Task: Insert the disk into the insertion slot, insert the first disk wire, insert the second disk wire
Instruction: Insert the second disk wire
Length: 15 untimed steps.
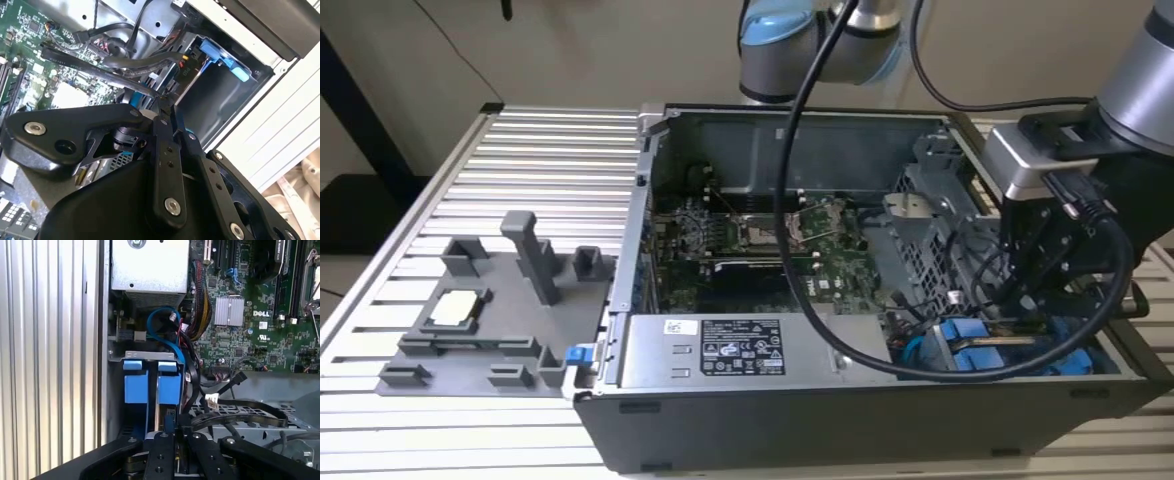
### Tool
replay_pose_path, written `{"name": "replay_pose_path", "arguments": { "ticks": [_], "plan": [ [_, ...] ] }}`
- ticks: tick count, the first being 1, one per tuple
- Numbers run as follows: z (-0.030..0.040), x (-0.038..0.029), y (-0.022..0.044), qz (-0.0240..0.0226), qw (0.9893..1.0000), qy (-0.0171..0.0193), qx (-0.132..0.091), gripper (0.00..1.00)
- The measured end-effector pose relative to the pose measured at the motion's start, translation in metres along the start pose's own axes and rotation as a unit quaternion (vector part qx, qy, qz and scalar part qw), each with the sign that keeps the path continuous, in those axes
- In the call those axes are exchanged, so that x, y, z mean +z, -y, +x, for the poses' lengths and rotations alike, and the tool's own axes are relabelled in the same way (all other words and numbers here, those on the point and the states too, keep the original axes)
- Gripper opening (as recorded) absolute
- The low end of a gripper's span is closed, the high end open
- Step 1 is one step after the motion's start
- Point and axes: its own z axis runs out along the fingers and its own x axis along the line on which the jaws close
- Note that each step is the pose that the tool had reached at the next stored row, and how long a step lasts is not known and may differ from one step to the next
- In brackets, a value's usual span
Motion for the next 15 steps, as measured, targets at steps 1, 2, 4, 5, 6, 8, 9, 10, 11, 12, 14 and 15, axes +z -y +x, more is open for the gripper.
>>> {"name": "replay_pose_path", "arguments": {
  "ticks": [1,2,4,5,6,8,9,10,11,12,14,15],
  "plan": [
    [0.0006,0.0006,0.0004,0.0,1.0,0.0,0.0,0.16],
    [0.001,0.0013,0.0008,0.0,1.0,0.0001,0.0,0.16],
    [0.0013,0.0027,0.0015,0.0,1.0,0.0,0.0,0.16],
    [0.0014,0.0034,0.0019,0.0,1.0,-0.0001,0.0,0.16],
    [0.0014,0.0041,0.0023,0.0,1.0,0.0,0.0,0.16],
    [0.0015,0.0054,0.0031,0.0,1.0,0.0,0.0,0.16],
    [0.0016,0.0062,0.0033,0.0,1.0,0.0,0.0,0.16],
    [0.0016,0.0069,0.0035,0.0,1.0,0.0,0.0,0.16],
    [0.0016,0.0076,0.0037,0.0,1.0,-0.0001,0.0,0.16],
    [0.0017,0.0083,0.004,0.0,1.0,0.0,0.0,0.16],
    [0.0017,0.0096,0.0045,0.0,1.0,0.0001,0.0,0.16],
    [0.0018,0.0101,0.0047,0.0,1.0,0.0004,0.0,0.16]
  ]
}}
